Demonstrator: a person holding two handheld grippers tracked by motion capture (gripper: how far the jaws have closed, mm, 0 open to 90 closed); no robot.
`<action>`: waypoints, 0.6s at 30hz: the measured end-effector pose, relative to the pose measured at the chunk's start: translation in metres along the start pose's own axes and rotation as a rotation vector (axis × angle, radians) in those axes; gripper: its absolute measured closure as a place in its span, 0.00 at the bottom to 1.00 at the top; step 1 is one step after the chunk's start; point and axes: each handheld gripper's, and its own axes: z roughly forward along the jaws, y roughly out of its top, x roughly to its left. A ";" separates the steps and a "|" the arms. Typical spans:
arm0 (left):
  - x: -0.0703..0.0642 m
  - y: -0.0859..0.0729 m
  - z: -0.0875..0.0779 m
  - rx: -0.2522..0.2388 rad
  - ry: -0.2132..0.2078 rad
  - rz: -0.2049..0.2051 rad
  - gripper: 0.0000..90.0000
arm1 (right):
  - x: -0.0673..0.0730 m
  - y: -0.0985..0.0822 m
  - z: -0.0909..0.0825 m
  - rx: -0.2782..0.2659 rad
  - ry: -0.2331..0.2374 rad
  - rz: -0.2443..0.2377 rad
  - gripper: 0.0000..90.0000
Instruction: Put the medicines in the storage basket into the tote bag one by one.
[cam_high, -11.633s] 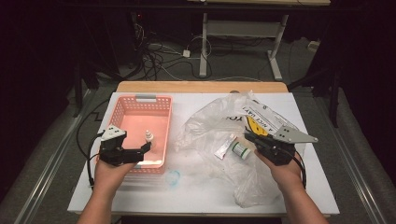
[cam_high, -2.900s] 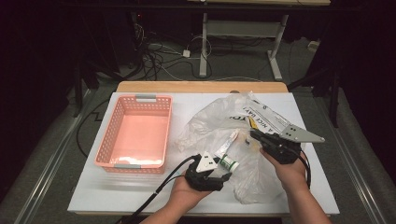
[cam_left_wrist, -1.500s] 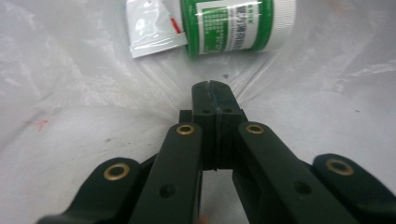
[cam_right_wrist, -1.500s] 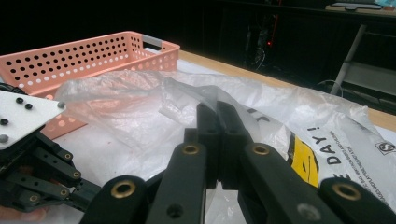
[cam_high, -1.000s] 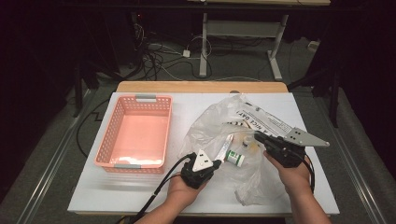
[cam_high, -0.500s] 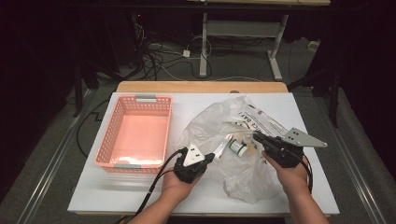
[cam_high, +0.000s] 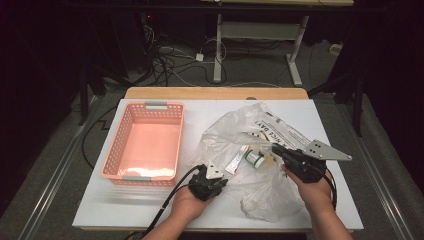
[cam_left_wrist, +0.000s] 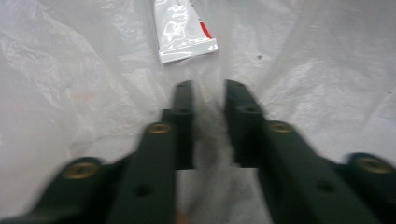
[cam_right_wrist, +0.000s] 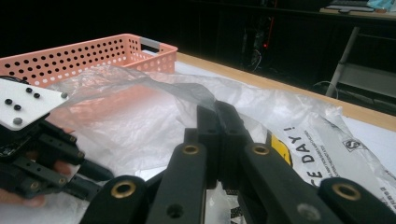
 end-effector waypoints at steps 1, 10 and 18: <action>0.000 0.000 0.000 -0.001 -0.004 -0.002 0.96 | 0.000 0.000 -0.001 -0.001 -0.002 0.001 1.00; 0.006 -0.004 -0.009 -0.100 -0.029 -0.045 0.98 | 0.001 -0.001 -0.003 -0.006 -0.017 -0.002 1.00; 0.004 0.000 -0.022 -0.270 -0.002 -0.042 0.98 | 0.001 -0.002 -0.002 -0.010 -0.014 0.000 1.00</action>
